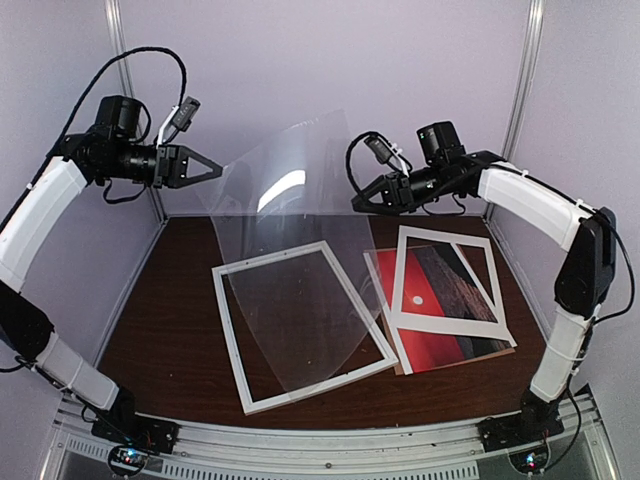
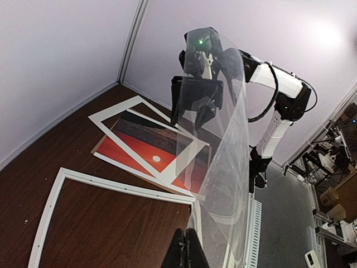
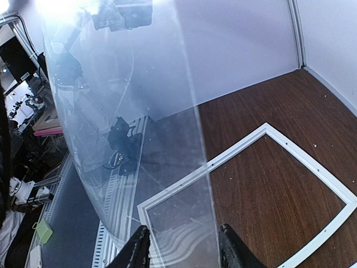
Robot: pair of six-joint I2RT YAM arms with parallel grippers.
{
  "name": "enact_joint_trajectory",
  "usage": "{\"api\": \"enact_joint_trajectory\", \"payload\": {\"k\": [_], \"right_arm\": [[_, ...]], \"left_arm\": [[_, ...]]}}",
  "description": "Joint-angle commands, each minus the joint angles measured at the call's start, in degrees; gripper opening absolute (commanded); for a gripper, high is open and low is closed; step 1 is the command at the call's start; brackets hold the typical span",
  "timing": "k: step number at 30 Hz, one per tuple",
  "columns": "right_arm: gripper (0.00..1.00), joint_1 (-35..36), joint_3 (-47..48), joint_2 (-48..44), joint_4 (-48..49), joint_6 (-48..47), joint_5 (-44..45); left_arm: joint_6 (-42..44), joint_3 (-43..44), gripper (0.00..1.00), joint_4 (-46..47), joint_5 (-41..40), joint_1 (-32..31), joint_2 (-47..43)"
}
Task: Put the photo into the frame
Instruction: Pass from the left arm to the right
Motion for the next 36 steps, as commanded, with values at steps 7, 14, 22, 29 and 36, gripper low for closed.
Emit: {"api": "enact_joint_trajectory", "payload": {"k": [7,14,22,29,36], "right_arm": [[0.41,-0.7,-2.0,-3.1,0.5,-0.4,-1.5],[0.40,-0.7,-3.6,-3.5,3.5,1.7,-2.0],[0.36,-0.8,-5.1,-3.9,4.4,2.2,-1.2],[0.27,-1.0,-5.7,-3.7,4.4,2.3,-0.2],[0.12,-1.3,-6.1,-3.9,6.0,3.7,1.1]], "left_arm": [[-0.2,2.1,0.00,-0.1,-8.7,1.2,1.4],[-5.9,2.3,0.00,3.1,-10.5,1.7,2.5],[-7.8,2.1,0.00,5.2,-9.5,1.7,2.8],[-12.1,1.3,0.00,8.2,-8.4,2.8,2.8],[-16.1,-0.7,0.00,11.5,-6.6,4.6,2.5]]}}
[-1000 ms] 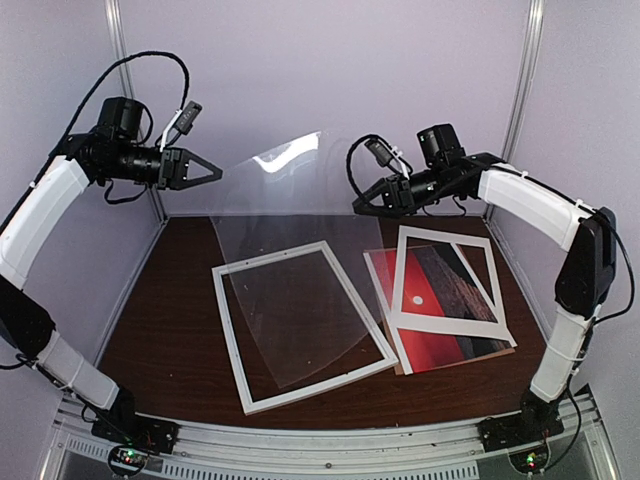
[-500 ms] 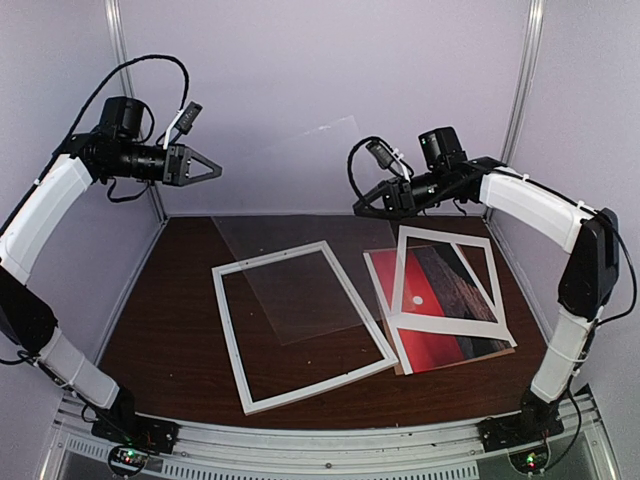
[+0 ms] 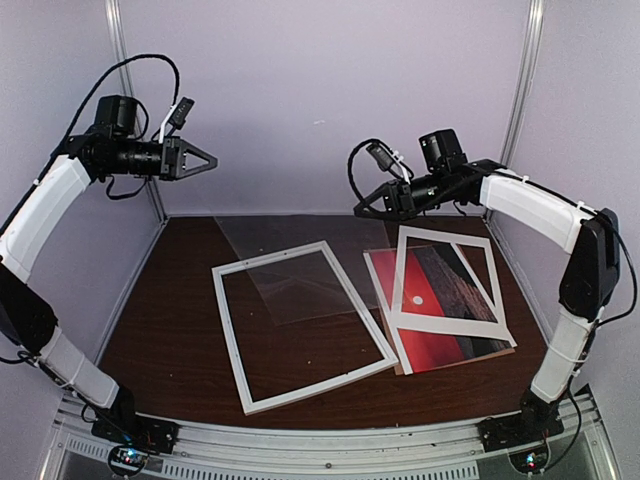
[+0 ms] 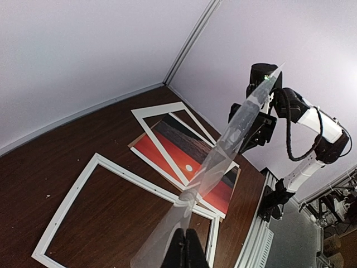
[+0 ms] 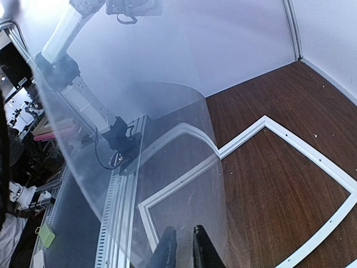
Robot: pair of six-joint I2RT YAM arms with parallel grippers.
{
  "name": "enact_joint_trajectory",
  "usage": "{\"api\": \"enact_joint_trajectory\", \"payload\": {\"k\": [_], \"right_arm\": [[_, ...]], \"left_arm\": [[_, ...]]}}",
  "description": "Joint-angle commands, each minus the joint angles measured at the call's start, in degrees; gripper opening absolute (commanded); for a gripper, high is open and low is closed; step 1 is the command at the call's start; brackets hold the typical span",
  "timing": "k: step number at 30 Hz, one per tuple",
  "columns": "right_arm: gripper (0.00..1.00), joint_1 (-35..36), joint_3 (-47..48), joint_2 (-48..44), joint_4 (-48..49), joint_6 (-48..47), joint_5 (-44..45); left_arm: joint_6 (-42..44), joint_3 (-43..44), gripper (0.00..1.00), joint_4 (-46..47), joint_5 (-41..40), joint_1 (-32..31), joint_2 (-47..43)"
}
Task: Put the photo into the frame
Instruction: Pass from the left arm to the right
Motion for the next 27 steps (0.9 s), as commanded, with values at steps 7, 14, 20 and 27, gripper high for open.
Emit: {"api": "enact_joint_trajectory", "payload": {"k": [7,14,20,27], "right_arm": [[0.00,-0.8,-1.9,-2.5,6.7,6.0,3.2],[0.00,-1.5,-1.2,-2.3,8.8,17.7,5.3],[0.00,-1.6,-0.4,-4.9,3.7,23.7,8.5],[0.00,-1.6,0.0,-8.8,-0.1,31.8,11.4]], "left_arm": [[-6.6,-2.5,0.00,9.1,4.3,1.8,0.5],[-8.7,-2.5,0.22,9.2,1.0,3.1,2.0],[-11.5,-4.8,0.55,6.7,-12.9,6.4,2.2],[-11.9,-16.1,0.79,4.6,-24.2,6.9,-0.2]]}}
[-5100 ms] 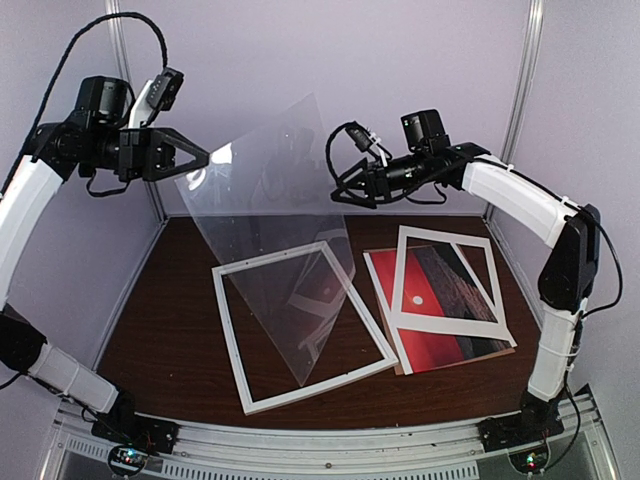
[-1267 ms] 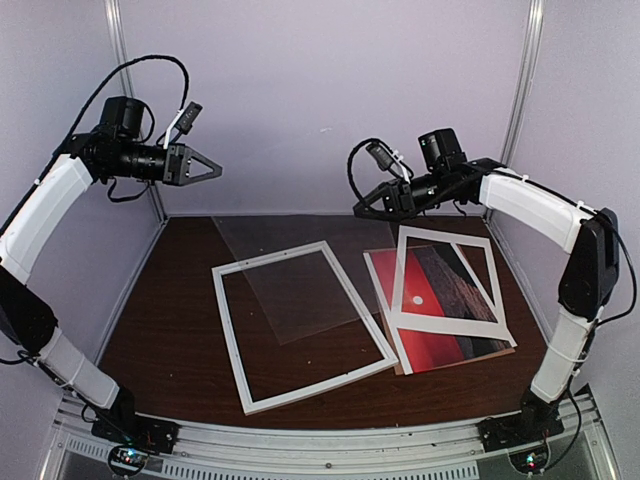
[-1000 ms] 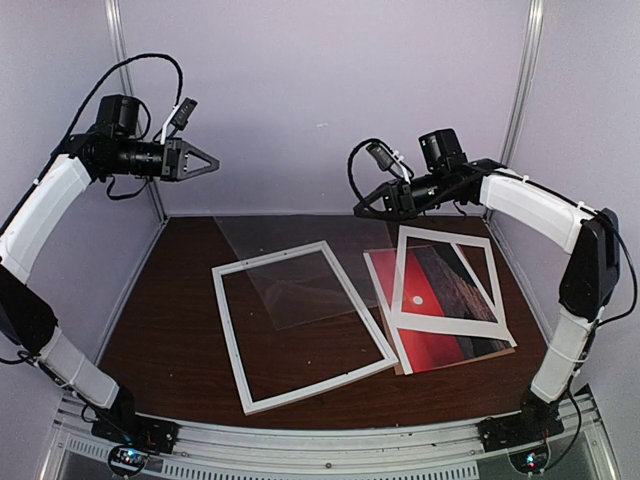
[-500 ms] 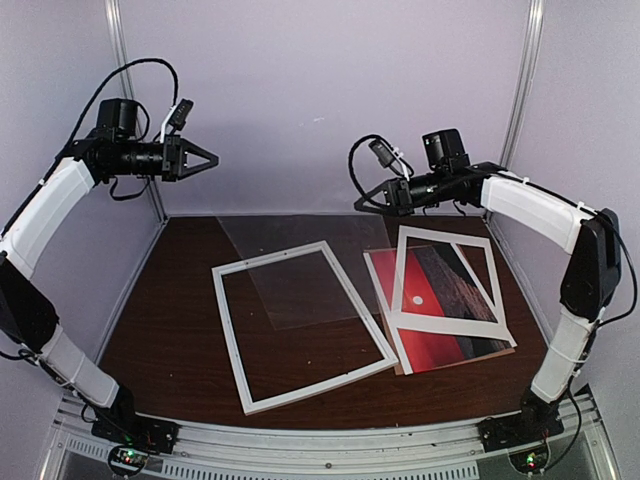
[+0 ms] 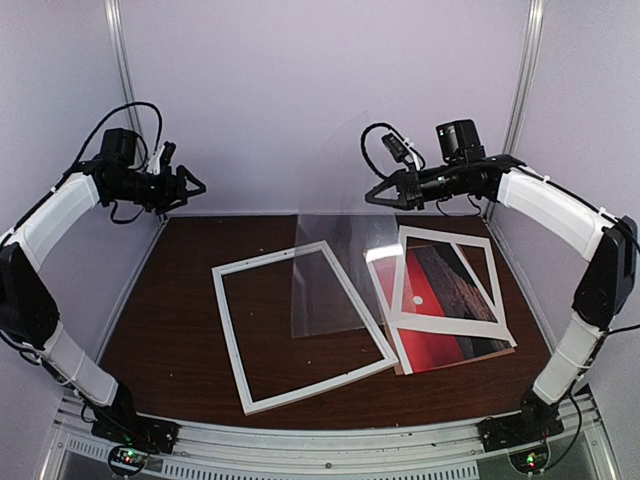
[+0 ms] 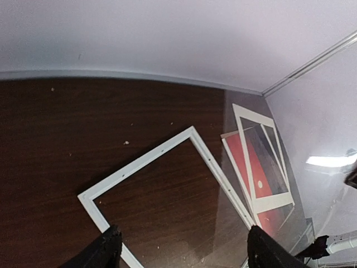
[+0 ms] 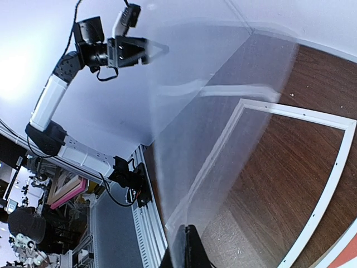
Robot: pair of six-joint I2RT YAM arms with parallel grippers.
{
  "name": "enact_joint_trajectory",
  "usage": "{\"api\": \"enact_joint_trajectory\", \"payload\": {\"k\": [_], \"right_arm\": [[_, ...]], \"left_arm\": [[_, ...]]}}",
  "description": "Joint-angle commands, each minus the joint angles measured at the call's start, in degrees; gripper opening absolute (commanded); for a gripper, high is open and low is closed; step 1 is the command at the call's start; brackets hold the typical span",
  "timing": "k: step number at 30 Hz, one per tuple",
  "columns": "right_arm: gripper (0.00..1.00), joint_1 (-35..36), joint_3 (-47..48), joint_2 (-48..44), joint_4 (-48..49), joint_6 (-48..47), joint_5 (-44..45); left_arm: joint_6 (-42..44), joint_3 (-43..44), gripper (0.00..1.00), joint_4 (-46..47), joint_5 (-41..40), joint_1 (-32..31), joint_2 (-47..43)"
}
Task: Put the photo into the frame
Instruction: Pass from the left arm to the right, then move the mat board to the center of the board.
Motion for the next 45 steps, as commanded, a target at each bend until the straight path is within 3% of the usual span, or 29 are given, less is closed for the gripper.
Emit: {"api": "enact_joint_trajectory", "payload": {"k": [1,5,10,17,26,37,45], "right_arm": [[0.00,-0.3,2.1,-4.6,-2.6,6.9,3.1],[0.00,-0.3,4.4,-5.3,-8.4,7.4,6.4],[0.00,-0.3,5.6,-5.9,-11.8,6.4,8.0],[0.00,-0.3,6.0,-6.1,-11.7,6.3,8.1],[0.00,-0.4,5.4,-6.7,-11.9,5.2,8.7],[0.00,-0.6,4.0,-7.1,-12.5,4.0,9.3],[0.00,-0.8,2.9,-7.9,-12.4,3.8,9.4]], "left_arm": [[-1.7,-8.1,0.82,-1.4,-7.1,0.2,-2.2],[-3.8,-18.9,0.91,-1.2,-10.7,-1.0,-4.5],[-5.8,-29.4,0.94,-0.1,-17.2,-6.3,-5.9],[-7.7,-32.6,0.97,2.2,-23.7,-13.4,-0.2],[-5.8,-28.8,0.73,2.5,-29.4,-15.8,7.3],[-3.7,-22.6,0.59,3.0,-30.3,-15.8,16.8],[-1.1,-21.7,0.29,3.9,-27.7,-15.9,18.4]]}}
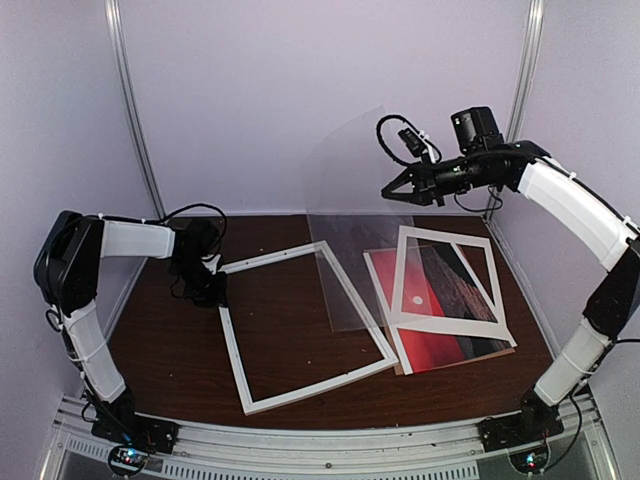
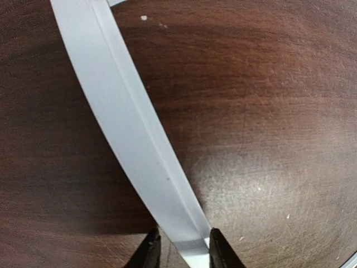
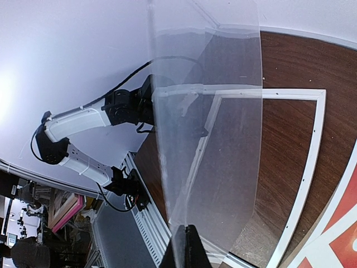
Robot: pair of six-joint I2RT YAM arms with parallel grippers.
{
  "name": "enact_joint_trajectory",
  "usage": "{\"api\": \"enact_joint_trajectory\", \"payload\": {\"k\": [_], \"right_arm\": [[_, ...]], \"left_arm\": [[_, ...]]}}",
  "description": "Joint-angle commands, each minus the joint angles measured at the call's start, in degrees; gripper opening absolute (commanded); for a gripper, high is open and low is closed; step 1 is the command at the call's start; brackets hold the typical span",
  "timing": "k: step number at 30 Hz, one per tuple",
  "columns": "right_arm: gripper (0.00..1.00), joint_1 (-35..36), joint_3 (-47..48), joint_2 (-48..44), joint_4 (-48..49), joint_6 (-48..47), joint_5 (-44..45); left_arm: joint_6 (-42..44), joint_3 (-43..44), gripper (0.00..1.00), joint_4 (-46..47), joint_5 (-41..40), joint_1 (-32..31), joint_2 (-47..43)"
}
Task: Put the photo into the frame
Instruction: Move the mat board to the center of the board.
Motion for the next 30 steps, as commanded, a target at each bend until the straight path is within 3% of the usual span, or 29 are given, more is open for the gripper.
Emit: {"api": "enact_joint_trajectory", "payload": {"k": [1,13,16,22,30], "right_arm": [[0.00,-0.6,-1.5,-2.4,1.2,-0.6,0.5],[0.00,-0.8,-2.6,-1.5,1.0,-1.6,0.5],[0.00,-1.0,-2.7,-0.8,0.7,-2.5,0.4],[0.00,-1.5,-2.8,0.9,0.8,-3.3,0.4],[0.00,-1.5,-2.6,1.3,2.6,-1.3,-0.4]], "left_arm": [[3.4,2.0,0.27,1.5,2.6,-0.4,1.0],[10.4,8.4,0.19,-1.0,4.3,-0.5,6.5],[10.4,10.7,0.26,-1.7,4.8,-0.5,7.8],[8.3,12.5,0.57,-2.8,5.1,-0.5,5.7],[6.0,4.8,0.65,-2.7,8.7,-0.5,-2.9]]}}
